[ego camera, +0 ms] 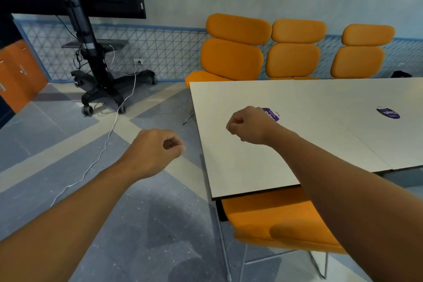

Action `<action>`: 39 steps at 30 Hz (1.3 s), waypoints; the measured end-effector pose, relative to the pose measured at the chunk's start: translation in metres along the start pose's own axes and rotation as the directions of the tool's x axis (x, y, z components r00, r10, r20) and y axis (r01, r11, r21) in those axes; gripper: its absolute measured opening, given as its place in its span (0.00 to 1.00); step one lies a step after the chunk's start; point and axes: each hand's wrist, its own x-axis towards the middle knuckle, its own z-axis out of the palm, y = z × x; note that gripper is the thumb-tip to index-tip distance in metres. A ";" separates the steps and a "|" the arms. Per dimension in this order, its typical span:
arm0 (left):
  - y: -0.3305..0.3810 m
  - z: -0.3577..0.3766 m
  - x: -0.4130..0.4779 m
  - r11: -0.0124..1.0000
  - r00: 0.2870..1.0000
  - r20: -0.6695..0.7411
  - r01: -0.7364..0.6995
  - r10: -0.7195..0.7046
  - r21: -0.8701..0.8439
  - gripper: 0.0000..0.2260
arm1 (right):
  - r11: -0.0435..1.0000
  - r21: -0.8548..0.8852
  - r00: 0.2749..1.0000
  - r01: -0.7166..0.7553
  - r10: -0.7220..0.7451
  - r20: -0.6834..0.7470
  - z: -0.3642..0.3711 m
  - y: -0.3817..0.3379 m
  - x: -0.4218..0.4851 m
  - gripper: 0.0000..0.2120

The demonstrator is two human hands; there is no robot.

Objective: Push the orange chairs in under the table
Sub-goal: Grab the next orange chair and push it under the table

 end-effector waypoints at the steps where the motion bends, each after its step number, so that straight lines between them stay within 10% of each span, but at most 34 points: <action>1: -0.011 -0.009 0.008 1.000 1.000 0.000 0.000 0.000 -0.001 0.05 | 1.000 0.000 1.000 0.000 0.000 -0.001 0.007 -0.011 0.012 0.08; 39: -0.310 -0.126 0.594 0.995 0.991 0.131 -0.006 -0.007 0.101 0.01 | 0.977 0.148 0.988 -0.152 0.147 0.045 0.119 -0.002 0.620 0.09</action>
